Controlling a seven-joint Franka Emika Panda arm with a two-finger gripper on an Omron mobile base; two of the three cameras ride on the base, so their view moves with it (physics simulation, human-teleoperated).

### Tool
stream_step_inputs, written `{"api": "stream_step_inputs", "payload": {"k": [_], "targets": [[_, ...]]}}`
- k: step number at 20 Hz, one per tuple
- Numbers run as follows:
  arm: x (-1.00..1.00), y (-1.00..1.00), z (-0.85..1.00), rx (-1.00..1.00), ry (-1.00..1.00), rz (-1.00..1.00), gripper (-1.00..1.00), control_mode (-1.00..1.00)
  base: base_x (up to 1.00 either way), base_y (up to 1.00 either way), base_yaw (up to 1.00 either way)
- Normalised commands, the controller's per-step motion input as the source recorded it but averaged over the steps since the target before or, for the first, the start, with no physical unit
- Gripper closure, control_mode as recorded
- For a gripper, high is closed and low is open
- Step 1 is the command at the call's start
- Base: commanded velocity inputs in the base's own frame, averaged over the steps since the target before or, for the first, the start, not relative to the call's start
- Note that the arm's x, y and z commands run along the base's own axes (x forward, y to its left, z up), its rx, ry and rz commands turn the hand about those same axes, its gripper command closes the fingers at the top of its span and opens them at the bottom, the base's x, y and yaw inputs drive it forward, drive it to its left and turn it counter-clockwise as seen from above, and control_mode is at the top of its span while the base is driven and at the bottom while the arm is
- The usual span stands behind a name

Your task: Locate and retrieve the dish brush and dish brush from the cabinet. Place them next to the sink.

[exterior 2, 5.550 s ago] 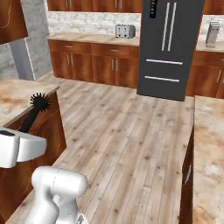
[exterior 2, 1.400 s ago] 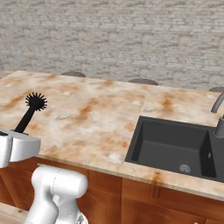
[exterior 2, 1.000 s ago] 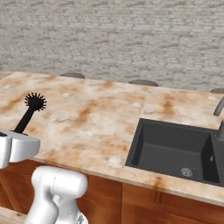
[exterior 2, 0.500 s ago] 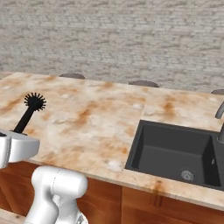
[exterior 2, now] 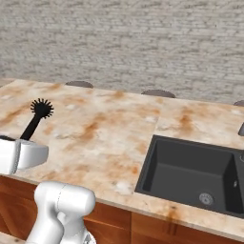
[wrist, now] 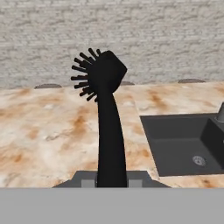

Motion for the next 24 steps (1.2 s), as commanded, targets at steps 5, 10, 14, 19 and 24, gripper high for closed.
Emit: {"api": "stream_step_inputs", "payload": {"k": [5, 10, 14, 19, 24], "targets": [[0.69, -0.18, -0.03, -0.04, 0.18, 0.02, 1.0, -1.0, 0.0, 0.0, 0.0], [0.99, -0.04, -0.28, -0.17, 0.29, 0.02, 1.0, -1.0, 0.0, 0.0, 0.0], [0.98, -0.1, -0.21, -0.12, 0.34, 0.03, 1.0, -1.0, 0.0, 0.0, 0.0], [0.91, -0.34, -0.17, 0.08, 0.15, 0.12, 1.0, -1.0, 0.0, 0.0, 0.0], [0.96, -0.35, -0.25, 0.09, 0.04, 0.08, 1.0, -1.0, 0.0, 0.0, 0.0]]}}
